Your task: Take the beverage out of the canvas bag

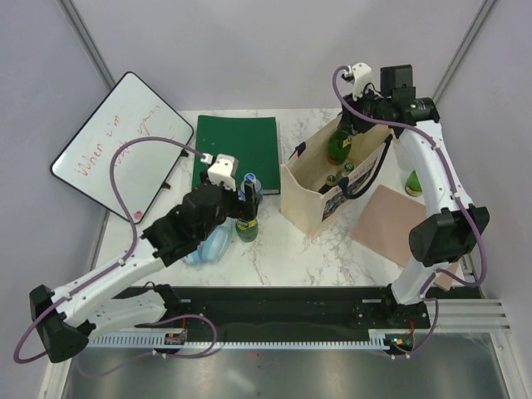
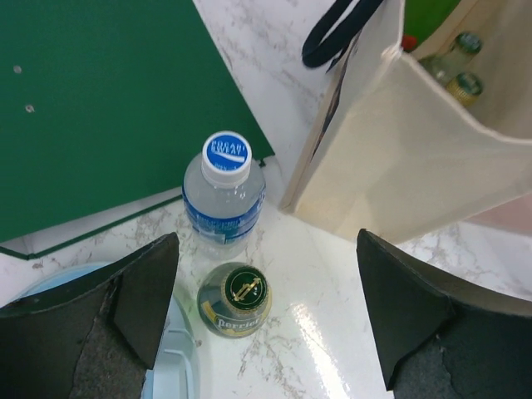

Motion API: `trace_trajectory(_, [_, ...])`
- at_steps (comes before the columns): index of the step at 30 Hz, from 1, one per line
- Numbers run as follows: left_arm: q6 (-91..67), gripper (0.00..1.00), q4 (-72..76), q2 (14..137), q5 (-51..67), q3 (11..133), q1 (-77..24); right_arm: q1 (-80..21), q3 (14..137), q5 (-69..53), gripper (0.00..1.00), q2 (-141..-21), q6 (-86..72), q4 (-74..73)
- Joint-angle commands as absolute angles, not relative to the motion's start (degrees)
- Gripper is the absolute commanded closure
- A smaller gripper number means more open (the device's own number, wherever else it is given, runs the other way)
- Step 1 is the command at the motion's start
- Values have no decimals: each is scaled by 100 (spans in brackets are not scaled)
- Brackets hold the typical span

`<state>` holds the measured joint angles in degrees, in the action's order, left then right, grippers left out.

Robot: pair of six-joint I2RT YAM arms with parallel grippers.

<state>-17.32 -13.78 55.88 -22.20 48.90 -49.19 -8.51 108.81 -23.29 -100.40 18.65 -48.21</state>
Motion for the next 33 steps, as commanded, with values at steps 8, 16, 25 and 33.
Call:
trace_trajectory(8, [-1574, 6, -1485, 5071, -2285, 5756, -4887, -545, 12076, -2839, 100, -9396, 1503, -4245])
trace_trajectory(16, [-1424, 5, -1503, 5185, -2145, 6047, -4895, -246, 12656, -2997, 100, -9396, 1196, -4157])
trace_trajectory(25, [-1336, 5, -1503, 5370, -2013, 6293, -4896, 263, 13297, -3217, 100, -9387, 642, -3657])
trace_trajectory(33, [-1345, 5, -1503, 5528, -1872, 6372, -4887, 764, 13623, -3243, 100, -9457, 325, -3191])
